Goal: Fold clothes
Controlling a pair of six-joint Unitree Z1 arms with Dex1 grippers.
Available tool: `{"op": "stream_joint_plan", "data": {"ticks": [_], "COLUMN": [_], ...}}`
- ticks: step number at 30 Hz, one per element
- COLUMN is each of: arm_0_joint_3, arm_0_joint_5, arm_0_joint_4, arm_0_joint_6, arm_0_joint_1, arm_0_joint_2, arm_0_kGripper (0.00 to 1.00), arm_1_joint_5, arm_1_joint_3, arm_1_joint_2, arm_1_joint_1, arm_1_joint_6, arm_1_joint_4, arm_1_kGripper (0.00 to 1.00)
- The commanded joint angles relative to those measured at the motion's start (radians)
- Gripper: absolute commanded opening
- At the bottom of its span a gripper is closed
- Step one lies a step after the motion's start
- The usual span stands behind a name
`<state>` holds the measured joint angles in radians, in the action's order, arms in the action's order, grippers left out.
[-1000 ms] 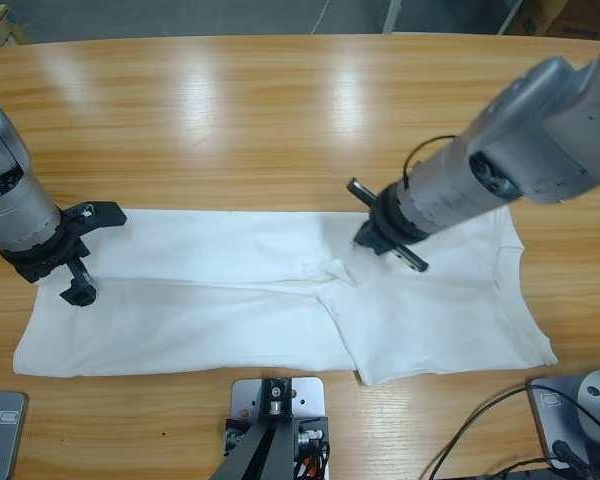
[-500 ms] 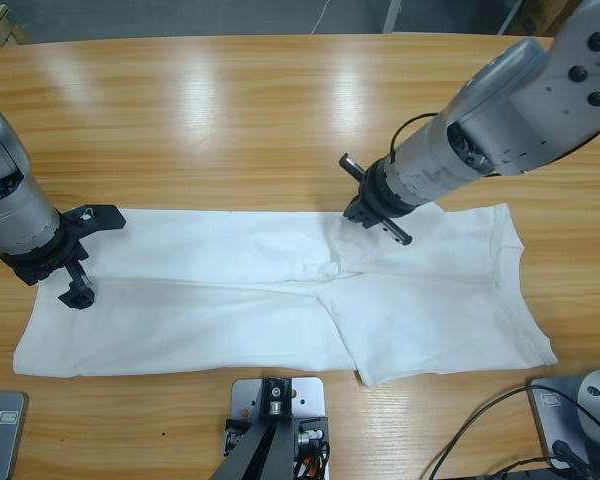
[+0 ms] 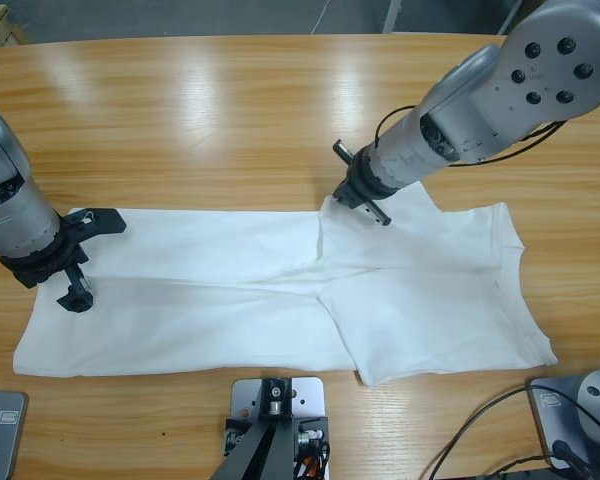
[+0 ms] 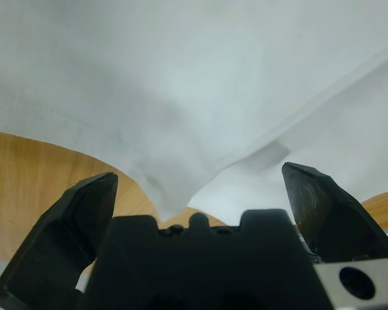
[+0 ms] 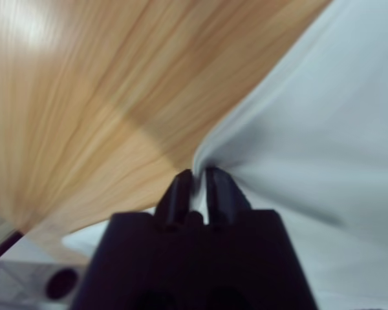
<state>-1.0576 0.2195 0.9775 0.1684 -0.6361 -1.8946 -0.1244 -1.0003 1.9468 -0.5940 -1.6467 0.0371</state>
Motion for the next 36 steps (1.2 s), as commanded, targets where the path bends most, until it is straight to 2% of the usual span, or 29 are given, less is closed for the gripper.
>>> {"op": "stream_joint_plan", "data": {"ticks": [1,4,7,10,11,13,16,18,22,24,28,36], "arm_0_joint_3": [0.021,0.021,0.019,0.018,0.018,0.018,0.019,0.018,0.028,0.03,0.031,0.038], "arm_0_joint_5": [-0.004,-0.011,-0.032,-0.039,-0.045,-0.051,-0.057,-0.058,-0.058,-0.058,-0.058,-0.06], "arm_0_joint_4": [-0.022,-0.022,-0.026,-0.027,-0.029,-0.041,-0.066,-0.075,-0.076,-0.076,-0.074,-0.077], "arm_0_joint_6": [0.014,0.014,0.021,0.023,0.023,0.023,0.025,0.025,0.023,0.022,0.016,0.014], "arm_0_joint_1": [-0.007,-0.016,-0.033,-0.041,-0.042,-0.051,-0.085,-0.109,-0.122,-0.122,-0.122,-0.122], "arm_0_joint_2": [-0.015,-0.006,0.002,0.012,0.021,0.038,0.052,0.066,0.086,0.087,0.088,0.08], "arm_0_kGripper": [0.996,0.999,1.0,1.0,1.0,1.0,1.0,1.0,1.0,1.0,1.0,1.0], "arm_1_joint_5": [0.144,0.182,0.288,0.392,0.439,0.517,0.5,0.453,0.394,0.376,0.377,0.377], "arm_1_joint_3": [-0.002,0.008,0.013,0.015,0.018,0.023,0.05,0.076,0.138,0.143,0.156,0.151], "arm_1_joint_2": [-0.258,-0.353,-0.424,-0.434,-0.431,-0.414,-0.376,-0.341,-0.33,-0.302,-0.247,-0.195], "arm_1_joint_1": [-0.049,-0.135,-0.225,-0.295,-0.314,-0.34,-0.343,-0.369,-0.394,-0.394,-0.394,-0.308], "arm_1_joint_6": [0.189,0.237,0.396,0.711,0.866,1.165,1.464,1.577,1.632,1.638,1.638,1.679], "arm_1_joint_4": [0.385,0.568,0.653,0.645,0.642,0.671,0.672,0.655,0.556,0.536,0.487,0.447], "arm_1_kGripper": [1.0,1.0,0.998,1.0,1.0,0.926,0.86,0.858,0.85,0.773,0.688,0.688]}}
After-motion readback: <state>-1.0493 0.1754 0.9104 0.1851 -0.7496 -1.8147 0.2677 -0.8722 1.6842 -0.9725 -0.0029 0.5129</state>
